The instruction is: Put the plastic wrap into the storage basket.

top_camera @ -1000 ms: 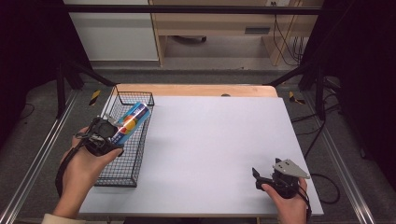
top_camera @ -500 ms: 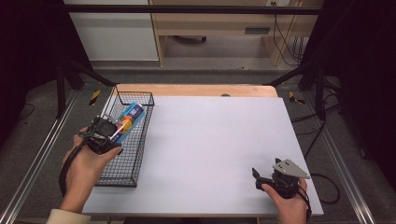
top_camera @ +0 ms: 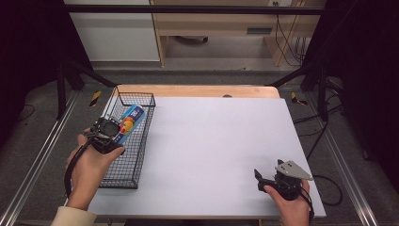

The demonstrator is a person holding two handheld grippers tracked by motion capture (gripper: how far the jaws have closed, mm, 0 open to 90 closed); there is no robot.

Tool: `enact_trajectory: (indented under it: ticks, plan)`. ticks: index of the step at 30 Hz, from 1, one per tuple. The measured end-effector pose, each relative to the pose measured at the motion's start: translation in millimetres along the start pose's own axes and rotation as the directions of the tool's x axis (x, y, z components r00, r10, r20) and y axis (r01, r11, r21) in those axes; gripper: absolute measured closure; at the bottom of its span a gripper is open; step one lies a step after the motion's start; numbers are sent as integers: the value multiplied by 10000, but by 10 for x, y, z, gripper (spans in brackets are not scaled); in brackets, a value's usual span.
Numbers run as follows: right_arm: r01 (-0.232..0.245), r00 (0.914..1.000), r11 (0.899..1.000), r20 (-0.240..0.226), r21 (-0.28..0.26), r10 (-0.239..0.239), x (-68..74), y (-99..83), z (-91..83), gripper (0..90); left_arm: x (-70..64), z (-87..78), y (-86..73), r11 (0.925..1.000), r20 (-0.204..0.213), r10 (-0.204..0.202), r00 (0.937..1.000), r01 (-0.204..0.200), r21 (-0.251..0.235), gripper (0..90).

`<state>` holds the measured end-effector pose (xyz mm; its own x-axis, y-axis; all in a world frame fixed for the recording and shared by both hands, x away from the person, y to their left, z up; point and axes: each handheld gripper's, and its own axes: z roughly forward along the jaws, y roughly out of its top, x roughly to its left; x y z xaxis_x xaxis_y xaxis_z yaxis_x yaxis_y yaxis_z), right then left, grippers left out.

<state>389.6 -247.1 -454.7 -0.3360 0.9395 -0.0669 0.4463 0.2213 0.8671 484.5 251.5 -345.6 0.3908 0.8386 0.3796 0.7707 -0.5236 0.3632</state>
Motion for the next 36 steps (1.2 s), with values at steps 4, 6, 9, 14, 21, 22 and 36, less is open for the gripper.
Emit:
enact_trajectory:
  ticks: [4,6,9,14,21,22,36]
  plan:
    - [-69,10000,10000,-27,15,70,-4,0,-5,105,5,38,0,9998,-21,-19,10000,20,187,321]
    - [-75,10000,10000,-28,9,75,-6,-1,-5,105,-6,53,5,9997,-13,-68,10000,68,235,321]
    - [-66,10000,10000,-39,12,66,-4,1,-4,105,-38,69,28,9995,-73,-47,10000,49,327,321]
    - [-81,10000,10000,-43,6,81,-5,1,-7,105,-59,112,58,9989,-89,-92,9999,96,469,321]
    - [-57,10000,10000,-40,-12,57,-12,0,-4,105,-73,147,78,9980,-138,-163,9998,171,613,321]
    - [-57,10000,10000,-40,-12,57,-12,0,-4,105,-73,147,78,9980,-138,-163,9998,171,613,321]
    - [-61,10000,10000,-66,-8,61,-11,0,-3,105,-95,254,110,9932,-206,-63,9998,87,1162,320]
